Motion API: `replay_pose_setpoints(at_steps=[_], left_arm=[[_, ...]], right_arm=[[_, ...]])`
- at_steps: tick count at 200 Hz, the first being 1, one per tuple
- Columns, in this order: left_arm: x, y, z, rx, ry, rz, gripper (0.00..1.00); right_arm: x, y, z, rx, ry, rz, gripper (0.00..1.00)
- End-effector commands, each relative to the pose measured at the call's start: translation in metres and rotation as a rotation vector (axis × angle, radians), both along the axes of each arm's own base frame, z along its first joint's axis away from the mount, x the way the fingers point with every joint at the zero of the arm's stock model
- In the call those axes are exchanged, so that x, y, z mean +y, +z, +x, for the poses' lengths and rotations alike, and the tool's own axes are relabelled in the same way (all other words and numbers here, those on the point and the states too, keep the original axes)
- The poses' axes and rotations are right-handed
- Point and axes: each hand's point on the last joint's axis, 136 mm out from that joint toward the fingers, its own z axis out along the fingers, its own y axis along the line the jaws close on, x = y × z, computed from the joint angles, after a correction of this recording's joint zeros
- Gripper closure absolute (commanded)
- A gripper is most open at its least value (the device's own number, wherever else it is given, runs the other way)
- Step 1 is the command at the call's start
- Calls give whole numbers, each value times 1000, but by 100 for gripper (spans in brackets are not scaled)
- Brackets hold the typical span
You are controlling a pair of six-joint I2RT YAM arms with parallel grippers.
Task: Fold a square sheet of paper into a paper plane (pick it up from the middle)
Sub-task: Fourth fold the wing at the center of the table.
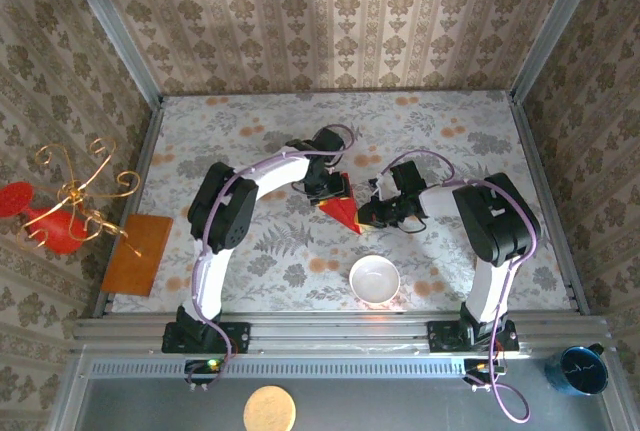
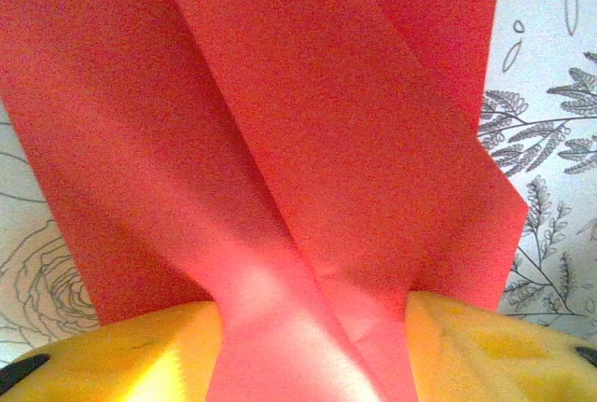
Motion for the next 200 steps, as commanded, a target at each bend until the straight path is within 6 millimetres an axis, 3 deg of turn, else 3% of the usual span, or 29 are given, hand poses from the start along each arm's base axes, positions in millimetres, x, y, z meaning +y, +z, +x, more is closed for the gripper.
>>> replay_pose_setpoints(at_steps=[1, 33, 67, 135, 165, 200], left_arm=[[8, 12, 14, -49, -26, -22, 43], [1, 63, 31, -173, -52, -122, 42], [1, 80, 28, -223, -59, -211, 45], [-29, 63, 2, -158, -110, -452, 77], [-41, 55, 0, -136, -138, -476, 82], [-41, 36, 0, -103, -139, -444, 86]], right_arm=[[-5, -19, -4, 64, -20, -42, 94], [-7, -21, -4, 82, -22, -52, 94], [-8, -23, -3, 96, -27, -58, 95], [-9, -23, -2, 101, -35, -51, 95], [-10, -24, -1, 106, -39, -52, 95], [-10, -24, -1, 104, -39, -51, 95]])
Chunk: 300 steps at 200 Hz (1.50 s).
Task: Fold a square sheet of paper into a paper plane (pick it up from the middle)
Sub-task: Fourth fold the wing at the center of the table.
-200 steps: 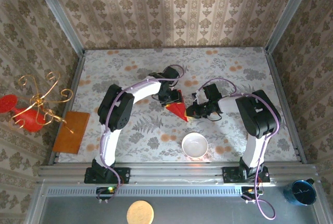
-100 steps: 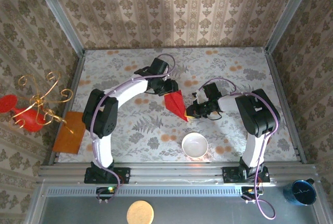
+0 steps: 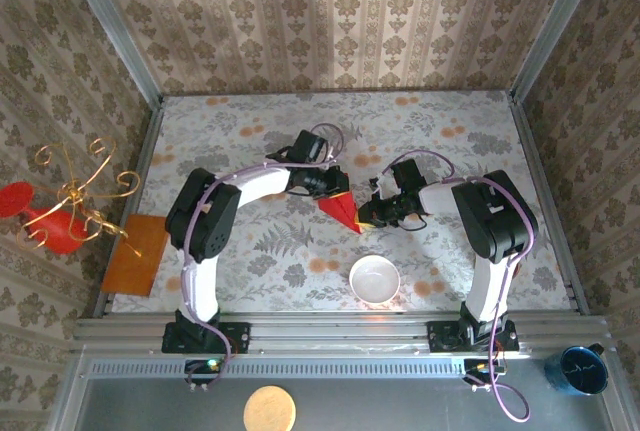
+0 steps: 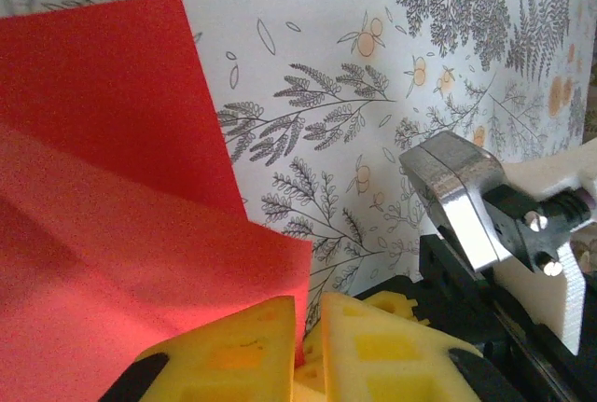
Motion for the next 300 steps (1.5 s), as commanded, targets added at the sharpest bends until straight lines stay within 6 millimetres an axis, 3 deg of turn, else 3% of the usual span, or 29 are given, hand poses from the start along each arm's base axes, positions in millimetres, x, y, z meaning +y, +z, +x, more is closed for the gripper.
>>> replay_pose_setpoints(at_steps=[1, 113, 156, 178, 207, 239, 300], left_arm=[[-9, -4, 1, 17, -22, -18, 86], [-7, -28, 2, 53, -20, 42, 89], [-7, -28, 3, 55, -19, 49, 89], [-8, -29, 4, 54, -19, 48, 89], [-7, -30, 5, 60, -13, 51, 90], [-7, -30, 5, 62, -13, 51, 90], [-5, -33, 5, 70, -6, 61, 90]], right_arm=[[-9, -23, -2, 51, -29, -70, 95], [-11, -19, -2, 57, -39, -64, 88], [-10, 14, 0, 18, -59, -36, 72], [-14, 26, 1, -11, -75, -58, 69], [-22, 29, 3, -44, -94, -104, 72], [-10, 43, 4, -100, -63, -65, 81], [10, 29, -1, -68, 3, -70, 86]])
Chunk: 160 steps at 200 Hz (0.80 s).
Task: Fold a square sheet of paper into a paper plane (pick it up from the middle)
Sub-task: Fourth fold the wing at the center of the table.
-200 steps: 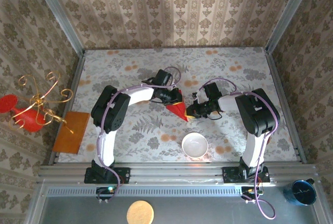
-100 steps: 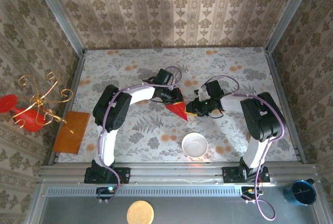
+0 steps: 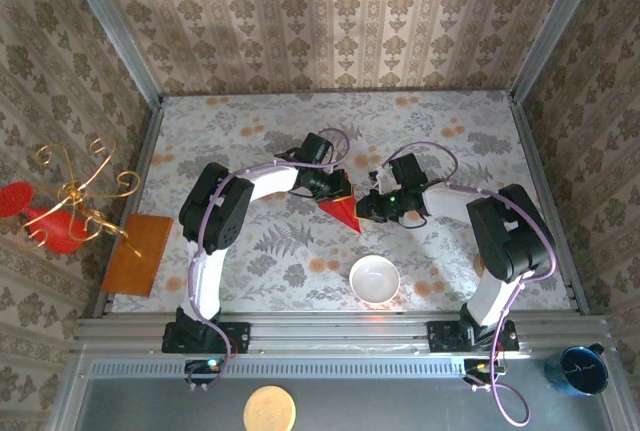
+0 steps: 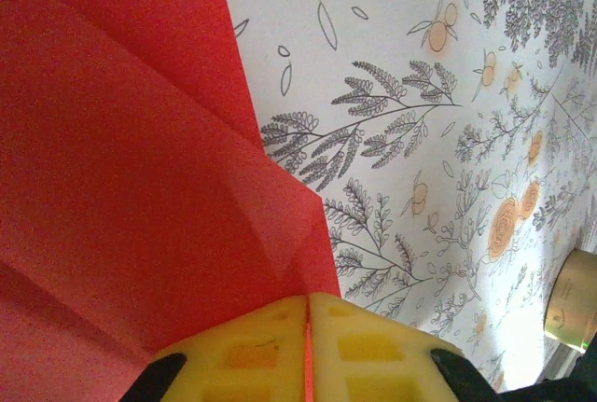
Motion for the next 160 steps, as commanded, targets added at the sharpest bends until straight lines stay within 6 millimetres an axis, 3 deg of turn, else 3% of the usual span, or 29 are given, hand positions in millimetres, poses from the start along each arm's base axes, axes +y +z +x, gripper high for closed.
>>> replay_pose_setpoints(at_steps=[1, 160], left_arm=[[1, -6, 1, 14, -1, 24, 90], [3, -12, 1, 36, 8, 38, 90]], right_arm=[[6, -6, 1, 12, 27, -11, 86], [-2, -33, -5, 67, 24, -84, 86]])
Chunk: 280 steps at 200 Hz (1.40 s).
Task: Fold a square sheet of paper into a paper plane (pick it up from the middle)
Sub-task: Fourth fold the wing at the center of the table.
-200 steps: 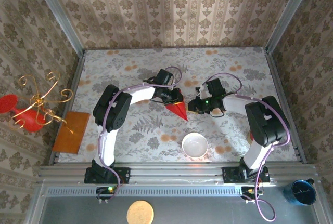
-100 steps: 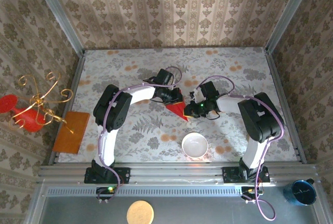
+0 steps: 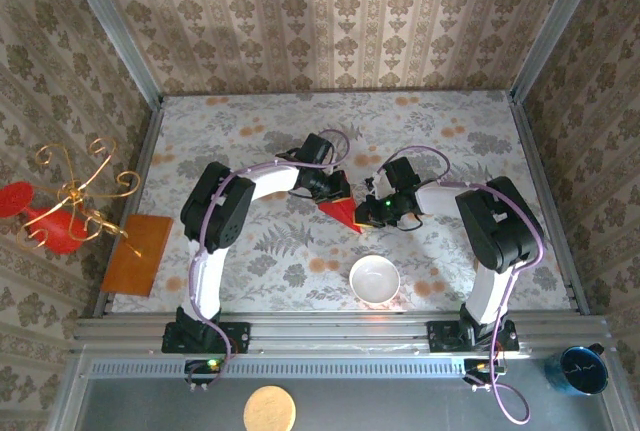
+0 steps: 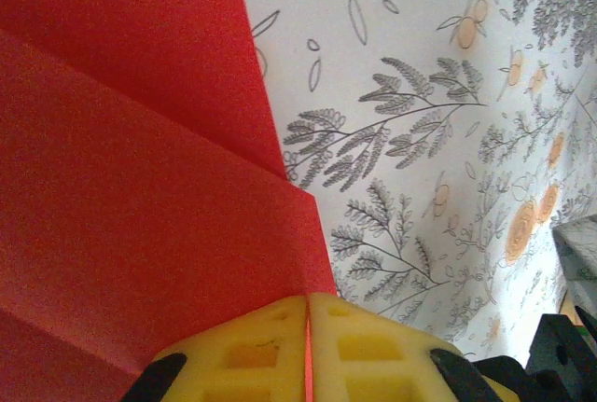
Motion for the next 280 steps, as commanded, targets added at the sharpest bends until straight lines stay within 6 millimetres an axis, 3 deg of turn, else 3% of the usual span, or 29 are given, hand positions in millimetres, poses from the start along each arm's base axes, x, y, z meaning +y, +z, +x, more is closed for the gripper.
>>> replay_pose_setpoints(at_steps=[1, 109, 168, 280], left_arm=[[0, -5, 2, 17, 3, 14, 90], [-1, -5, 3, 13, -6, 10, 90], [11, 32, 18, -111, -5, 1, 90], [27, -2, 15, -29, 39, 67, 91]], right_arm=[[-1, -7, -1, 12, 11, -26, 86], [-13, -29, -11, 74, 2, -105, 87], [-22, -35, -14, 102, -10, -144, 89], [-23, -37, -14, 114, -12, -150, 89]])
